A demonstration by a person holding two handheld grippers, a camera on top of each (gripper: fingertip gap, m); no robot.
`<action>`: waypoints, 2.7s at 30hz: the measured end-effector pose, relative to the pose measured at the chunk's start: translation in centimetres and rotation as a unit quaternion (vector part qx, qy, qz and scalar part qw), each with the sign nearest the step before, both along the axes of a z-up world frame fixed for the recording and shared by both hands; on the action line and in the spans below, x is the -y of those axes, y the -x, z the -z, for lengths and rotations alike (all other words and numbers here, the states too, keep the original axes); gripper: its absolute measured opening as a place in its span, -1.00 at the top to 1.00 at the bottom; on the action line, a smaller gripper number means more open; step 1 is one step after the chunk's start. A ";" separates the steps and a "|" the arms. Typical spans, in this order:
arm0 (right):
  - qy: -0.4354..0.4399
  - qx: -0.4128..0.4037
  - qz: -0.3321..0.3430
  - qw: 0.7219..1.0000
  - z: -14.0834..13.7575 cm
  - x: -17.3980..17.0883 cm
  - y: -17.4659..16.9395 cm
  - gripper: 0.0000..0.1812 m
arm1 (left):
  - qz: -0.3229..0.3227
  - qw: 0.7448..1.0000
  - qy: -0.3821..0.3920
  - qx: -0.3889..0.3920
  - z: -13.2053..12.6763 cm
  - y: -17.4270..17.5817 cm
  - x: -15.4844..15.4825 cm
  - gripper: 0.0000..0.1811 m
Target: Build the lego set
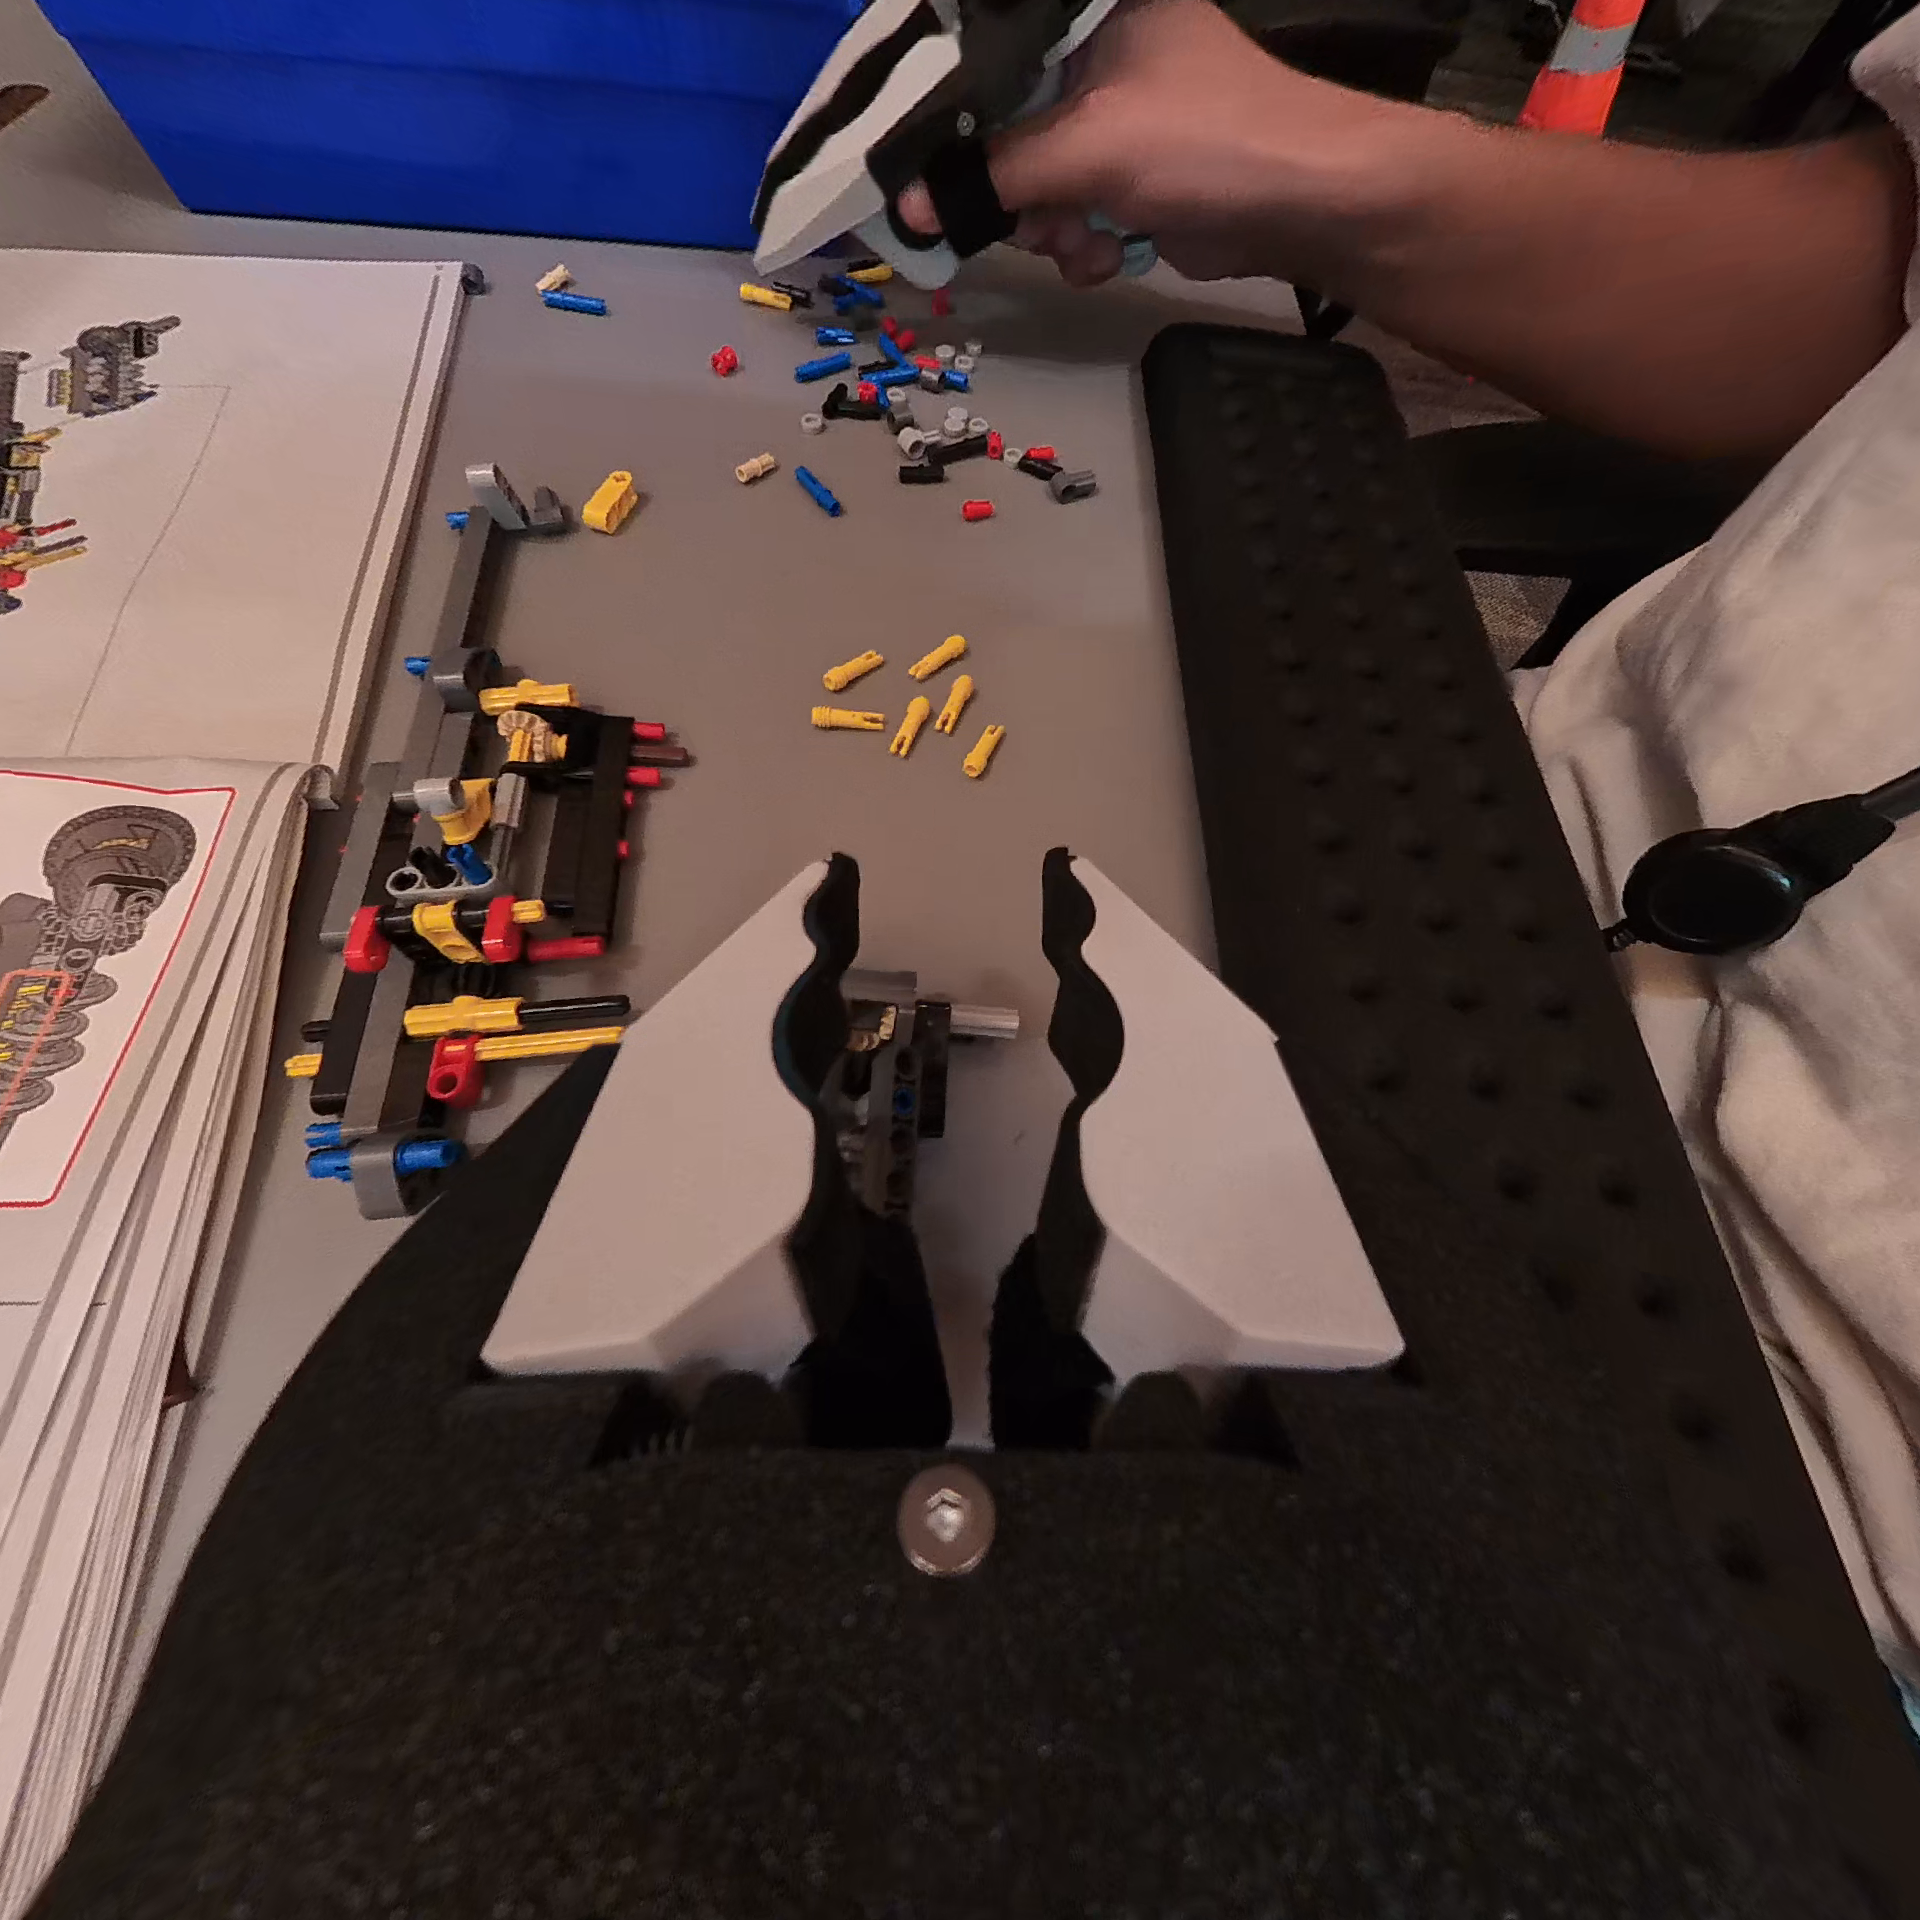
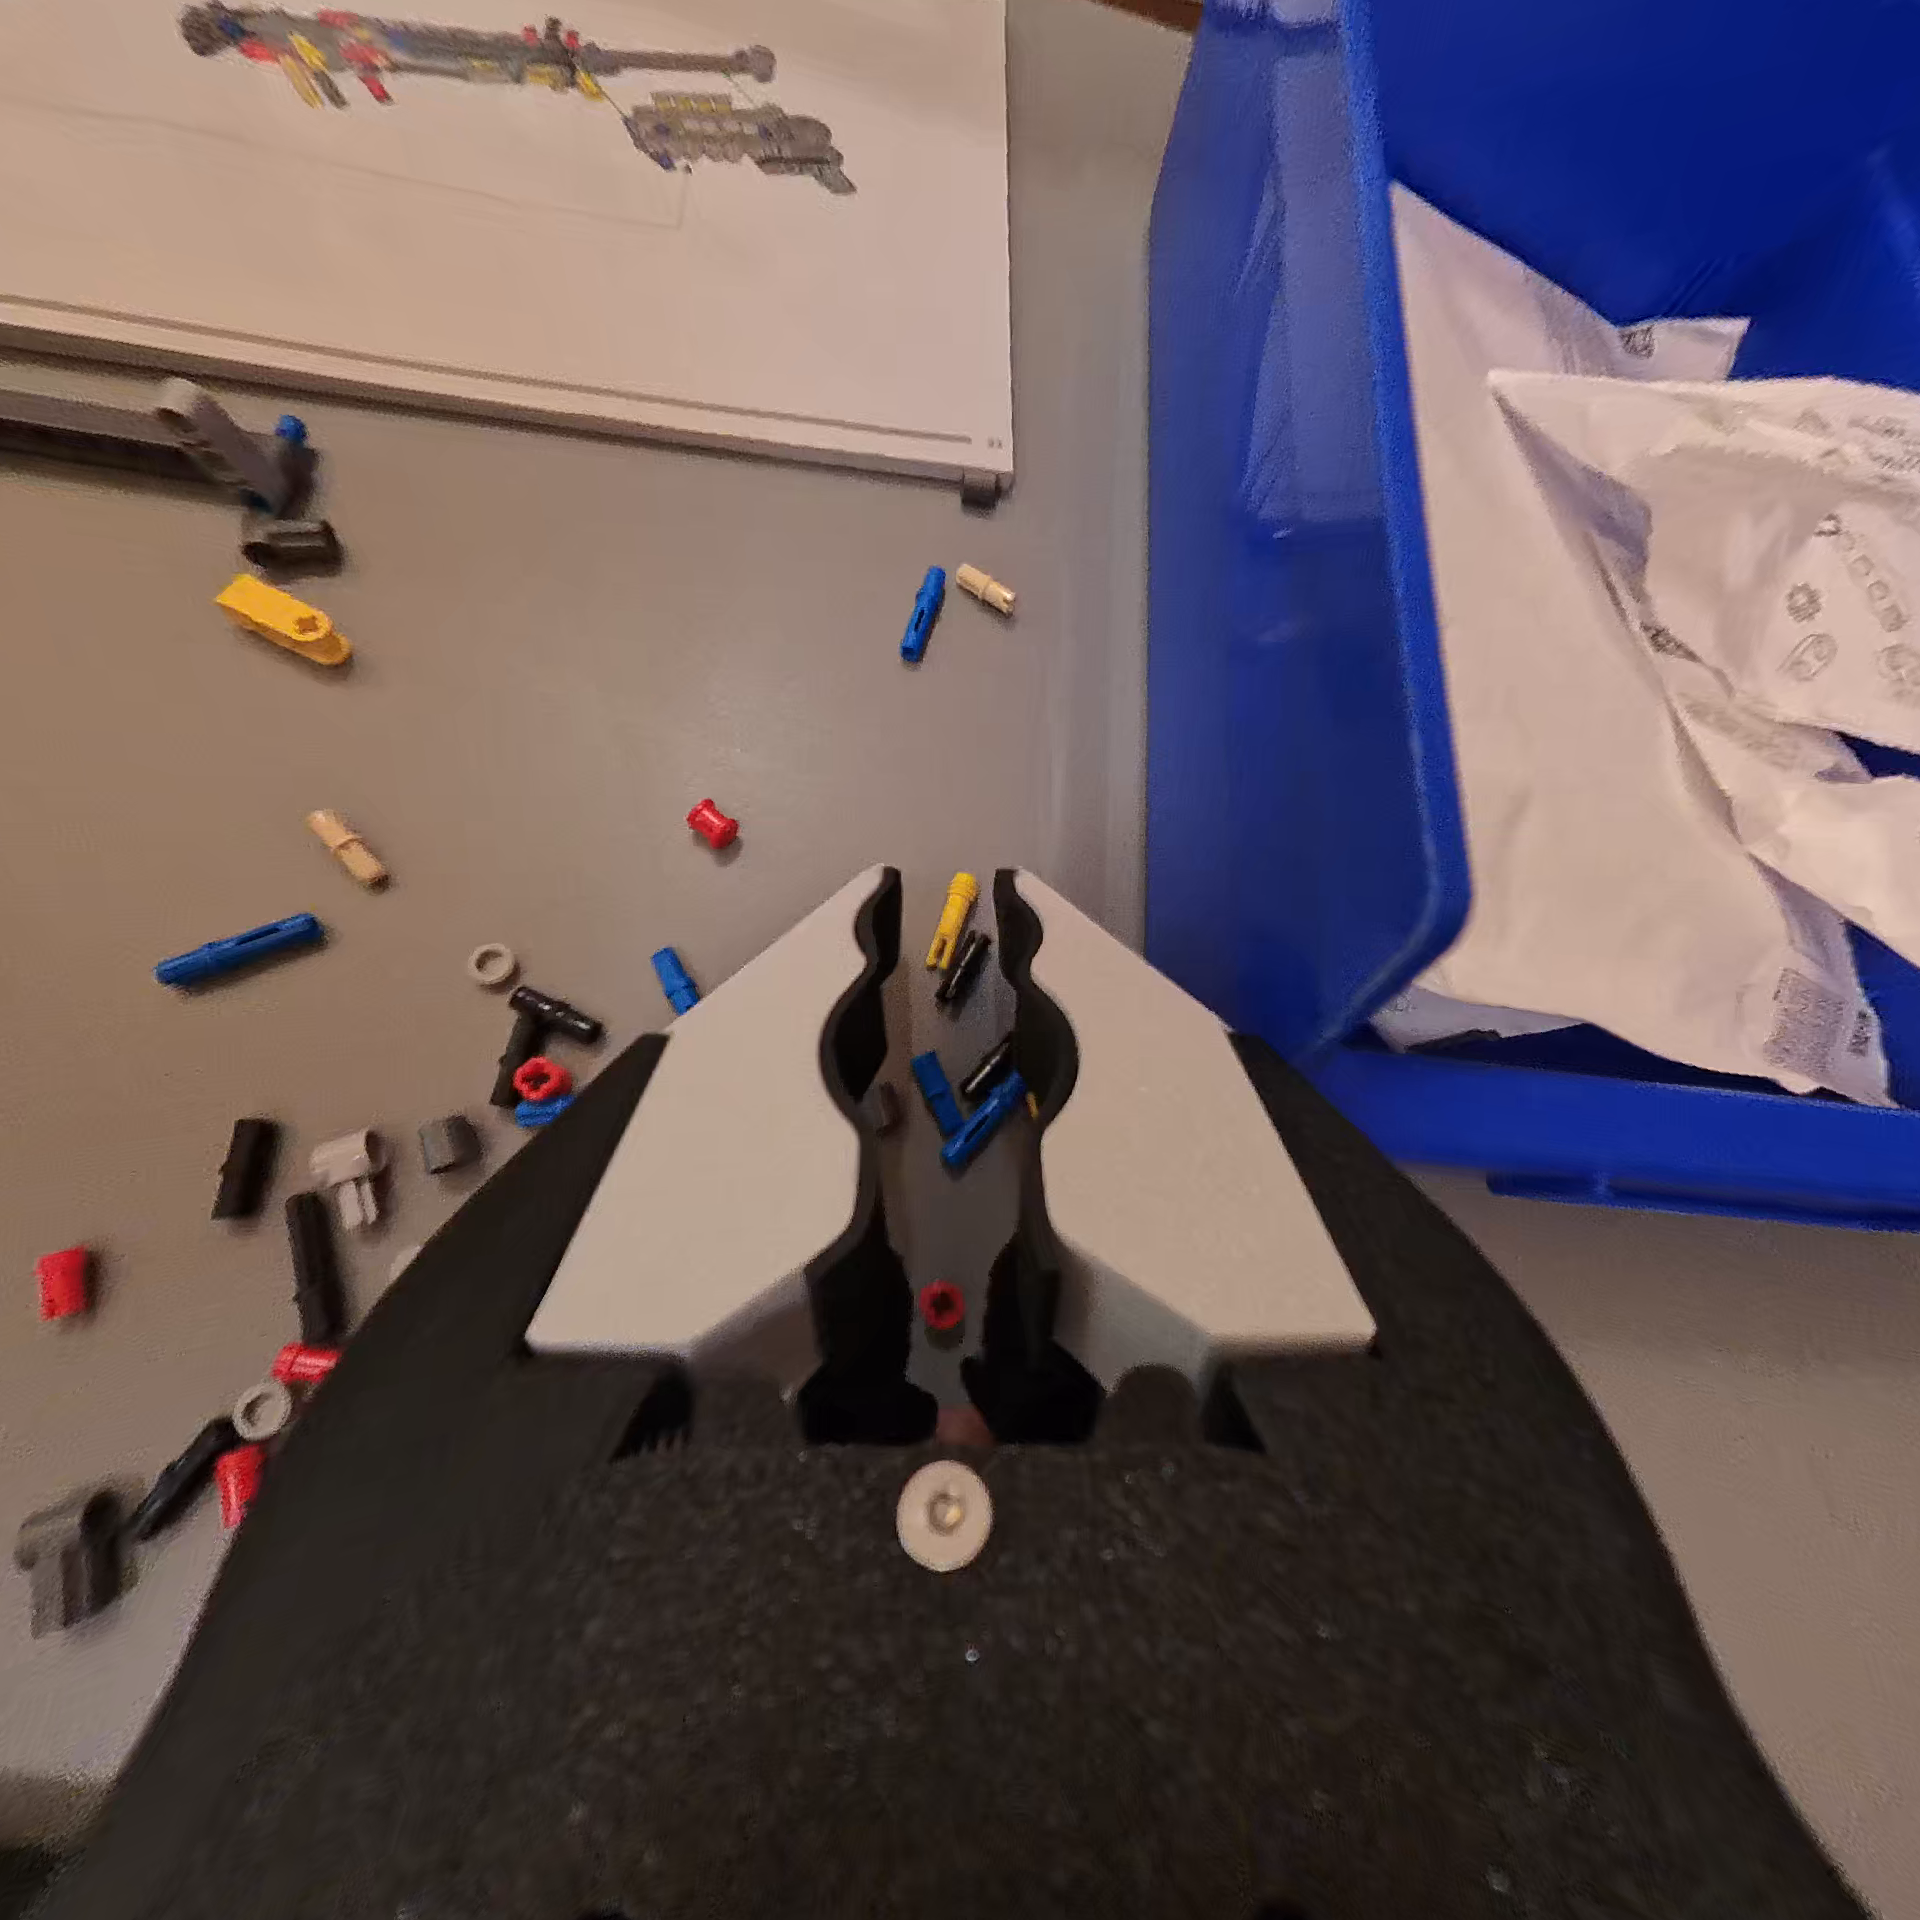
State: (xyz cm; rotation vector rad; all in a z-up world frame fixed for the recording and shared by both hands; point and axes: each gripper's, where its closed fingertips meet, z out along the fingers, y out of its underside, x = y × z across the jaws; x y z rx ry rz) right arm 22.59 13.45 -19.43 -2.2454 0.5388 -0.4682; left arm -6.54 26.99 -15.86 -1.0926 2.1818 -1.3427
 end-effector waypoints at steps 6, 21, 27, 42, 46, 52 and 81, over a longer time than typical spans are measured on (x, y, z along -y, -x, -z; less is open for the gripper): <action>0.040 -0.007 0.021 0.999 1.1 0.0 -0.5 0.82 | -0.007 1.000 0.008 0.001 -0.3 0.0 -0.5 0.62; -0.013 -0.040 -0.368 0.929 -2.0 -8.2 17.4 0.94 | -0.009 1.000 0.003 -0.002 0.0 0.0 -0.7 0.62; 0.055 -0.060 -0.440 0.894 1.0 -7.8 21.4 0.94 | -0.017 1.000 0.001 -0.001 -0.1 -0.1 -1.1 0.62; -0.038 -0.007 -0.248 0.968 -2.6 -3.8 12.0 0.80 | -0.010 1.000 -0.001 -0.001 0.0 0.0 -0.7 0.62; -0.024 0.036 -0.065 0.997 -1.2 3.7 3.2 0.82 | -0.005 1.000 0.001 0.000 -0.1 0.0 -0.4 0.62; -0.026 -0.004 -0.039 0.999 0.5 5.9 1.1 0.81 | -0.004 1.000 -0.001 -0.006 0.3 0.0 -0.3 0.62; 0.006 -0.004 -0.080 0.997 0.8 4.9 1.3 0.94 | -0.017 1.000 0.002 0.001 -0.2 -0.2 -1.0 0.62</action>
